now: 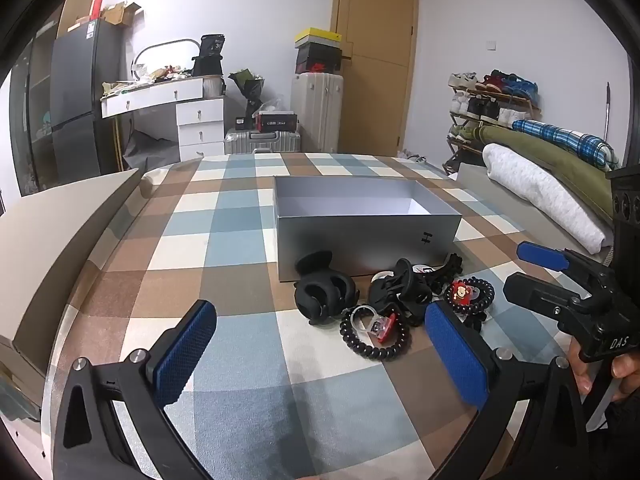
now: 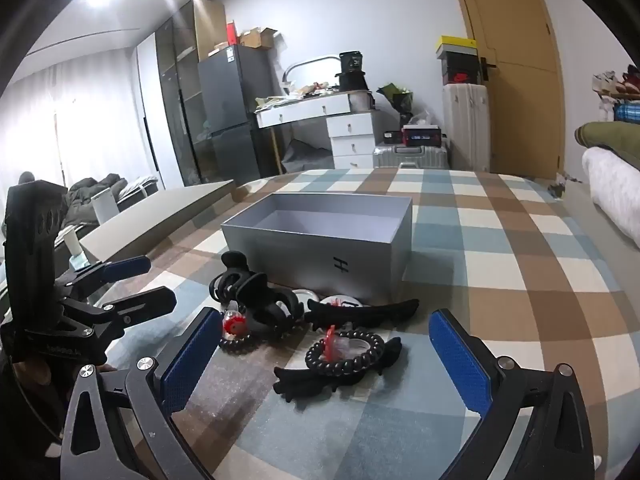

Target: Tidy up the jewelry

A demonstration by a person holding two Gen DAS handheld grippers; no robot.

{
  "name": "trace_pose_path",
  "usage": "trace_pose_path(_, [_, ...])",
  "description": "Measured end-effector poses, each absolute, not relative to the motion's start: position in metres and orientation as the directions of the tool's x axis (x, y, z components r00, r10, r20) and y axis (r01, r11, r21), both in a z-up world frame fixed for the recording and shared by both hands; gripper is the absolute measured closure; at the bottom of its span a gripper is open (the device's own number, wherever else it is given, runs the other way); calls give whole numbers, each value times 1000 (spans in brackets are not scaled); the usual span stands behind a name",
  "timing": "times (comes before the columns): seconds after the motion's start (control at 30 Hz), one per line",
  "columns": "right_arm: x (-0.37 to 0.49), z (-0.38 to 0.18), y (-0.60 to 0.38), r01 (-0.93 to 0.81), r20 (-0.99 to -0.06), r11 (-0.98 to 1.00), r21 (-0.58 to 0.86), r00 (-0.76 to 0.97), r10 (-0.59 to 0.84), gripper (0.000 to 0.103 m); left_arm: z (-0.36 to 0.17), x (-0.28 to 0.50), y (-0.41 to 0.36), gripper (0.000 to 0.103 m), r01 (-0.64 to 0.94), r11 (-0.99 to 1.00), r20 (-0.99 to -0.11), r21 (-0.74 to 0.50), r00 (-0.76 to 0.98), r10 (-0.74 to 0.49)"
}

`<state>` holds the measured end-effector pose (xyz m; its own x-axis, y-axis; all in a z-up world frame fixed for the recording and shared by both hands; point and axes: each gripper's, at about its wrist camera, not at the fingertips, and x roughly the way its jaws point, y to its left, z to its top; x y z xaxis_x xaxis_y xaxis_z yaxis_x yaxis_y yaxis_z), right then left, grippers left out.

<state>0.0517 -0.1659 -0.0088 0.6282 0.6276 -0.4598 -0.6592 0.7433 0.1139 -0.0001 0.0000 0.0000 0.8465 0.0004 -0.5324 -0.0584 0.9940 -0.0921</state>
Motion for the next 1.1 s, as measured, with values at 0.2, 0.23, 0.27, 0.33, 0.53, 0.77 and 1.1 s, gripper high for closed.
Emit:
trace_pose_path(0.2, [52, -9, -165, -656, -461, 750, 84, 642, 613, 0, 0, -1, 0, 1, -57, 994, -532, -97, 847, -3])
trace_pose_path(0.23, [50, -9, -165, -656, -461, 750, 84, 642, 613, 0, 0, 0, 0, 1, -58, 994, -534, -93, 845, -1])
trace_pose_path(0.27, [49, -9, -164, -655, -461, 751, 85, 642, 613, 0, 0, 0, 0, 1, -59, 994, -535, -92, 845, 0])
trace_pose_path(0.33, [56, -9, -168, -659, -467, 746, 97, 632, 619, 0, 0, 0, -1, 1, -59, 994, -535, -92, 845, 0])
trace_pose_path(0.53, [56, -11, -168, -658, -469, 747, 95, 633, 617, 0, 0, 0, 0, 1, -59, 994, -535, -96, 845, -2])
trace_pose_path(0.77, [57, -12, -166, -658, -471, 747, 95, 631, 616, 0, -1, -1, 0, 1, -58, 994, -536, -98, 844, -3])
trace_pose_path(1.1, [59, -13, -167, -659, -474, 746, 100, 627, 618, 0, -3, -1, -6, 1, -61, 993, -536, -99, 844, -2])
